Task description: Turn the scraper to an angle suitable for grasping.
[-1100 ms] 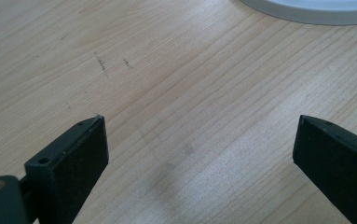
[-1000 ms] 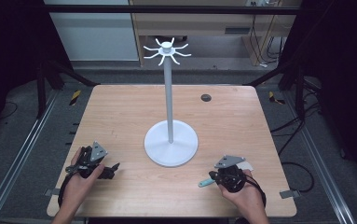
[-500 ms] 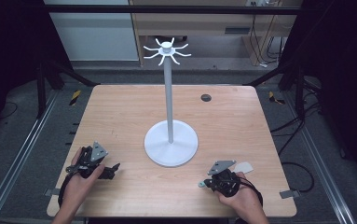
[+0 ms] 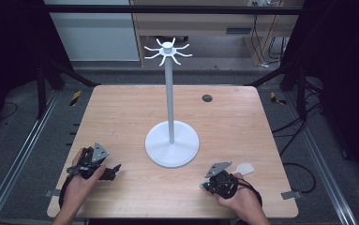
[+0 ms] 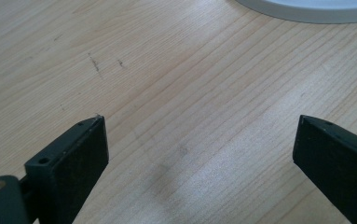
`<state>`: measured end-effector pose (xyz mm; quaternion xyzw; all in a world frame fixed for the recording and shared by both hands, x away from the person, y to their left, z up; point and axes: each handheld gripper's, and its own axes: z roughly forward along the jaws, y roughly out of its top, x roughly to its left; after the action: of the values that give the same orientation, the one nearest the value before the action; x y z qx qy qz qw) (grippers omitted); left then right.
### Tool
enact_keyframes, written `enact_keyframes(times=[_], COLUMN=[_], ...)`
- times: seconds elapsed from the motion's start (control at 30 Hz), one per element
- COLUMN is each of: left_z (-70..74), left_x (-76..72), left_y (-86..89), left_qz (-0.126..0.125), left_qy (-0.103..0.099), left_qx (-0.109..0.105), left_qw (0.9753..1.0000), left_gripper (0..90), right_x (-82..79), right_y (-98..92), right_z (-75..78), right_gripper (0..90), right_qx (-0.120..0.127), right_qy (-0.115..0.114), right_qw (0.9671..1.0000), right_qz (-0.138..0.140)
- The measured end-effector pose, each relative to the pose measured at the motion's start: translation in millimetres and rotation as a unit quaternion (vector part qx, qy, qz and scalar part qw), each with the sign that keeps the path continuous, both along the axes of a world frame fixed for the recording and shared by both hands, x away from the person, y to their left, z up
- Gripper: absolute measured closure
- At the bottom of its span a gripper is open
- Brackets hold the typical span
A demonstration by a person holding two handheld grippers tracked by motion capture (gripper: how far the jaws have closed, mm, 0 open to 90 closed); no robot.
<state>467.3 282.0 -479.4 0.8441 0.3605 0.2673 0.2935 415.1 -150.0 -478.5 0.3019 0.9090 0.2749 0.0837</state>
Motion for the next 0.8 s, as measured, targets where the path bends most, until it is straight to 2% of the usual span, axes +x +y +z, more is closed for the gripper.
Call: enact_keyframes(times=[0.8], left_z=[0.4], left_x=[-0.3], left_y=[-0.2], left_qz=[-0.002], left_qy=[0.002], left_qx=[0.004], left_qw=[1.0000], left_gripper=[3.1], right_x=[3.5], right_y=[1.6], right_z=[-4.0], right_gripper=[90.0], right_qx=[-0.008], right_qy=[0.006], right_qw=[0.9999], right_qz=[0.004])
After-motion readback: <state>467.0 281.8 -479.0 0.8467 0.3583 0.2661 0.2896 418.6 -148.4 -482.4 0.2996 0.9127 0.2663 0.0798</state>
